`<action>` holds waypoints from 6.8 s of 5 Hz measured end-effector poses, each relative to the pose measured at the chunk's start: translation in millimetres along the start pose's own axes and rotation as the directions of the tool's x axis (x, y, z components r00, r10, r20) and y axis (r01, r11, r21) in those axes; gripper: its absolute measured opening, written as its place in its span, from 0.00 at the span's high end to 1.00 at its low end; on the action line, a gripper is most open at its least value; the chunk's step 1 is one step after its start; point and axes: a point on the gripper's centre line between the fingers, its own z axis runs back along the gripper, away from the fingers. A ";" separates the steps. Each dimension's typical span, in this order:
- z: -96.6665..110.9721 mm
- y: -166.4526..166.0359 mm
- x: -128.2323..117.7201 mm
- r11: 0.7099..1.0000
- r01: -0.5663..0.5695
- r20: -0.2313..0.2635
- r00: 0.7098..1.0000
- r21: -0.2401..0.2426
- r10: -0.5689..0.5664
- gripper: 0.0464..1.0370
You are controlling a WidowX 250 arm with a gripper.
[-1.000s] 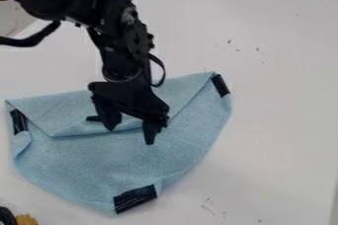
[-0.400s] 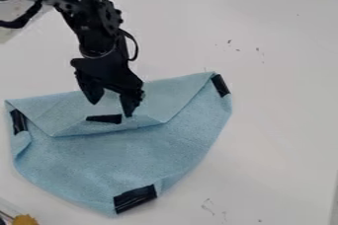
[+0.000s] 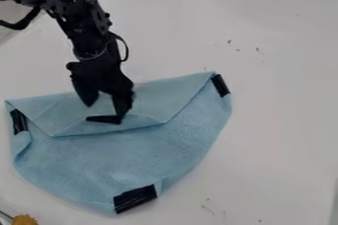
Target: Unfolded the cloth from right to top left
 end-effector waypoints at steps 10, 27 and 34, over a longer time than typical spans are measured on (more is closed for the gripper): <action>10.0 -22.8 -34.9 0.999 -0.032 -0.047 0.998 -0.005 0.032 0.03; -6.4 -19.9 -23.2 0.997 -0.025 -0.009 1.000 -0.070 0.024 0.08; 17.7 -1.3 65.8 0.973 0.229 -0.063 0.972 0.034 -0.227 0.99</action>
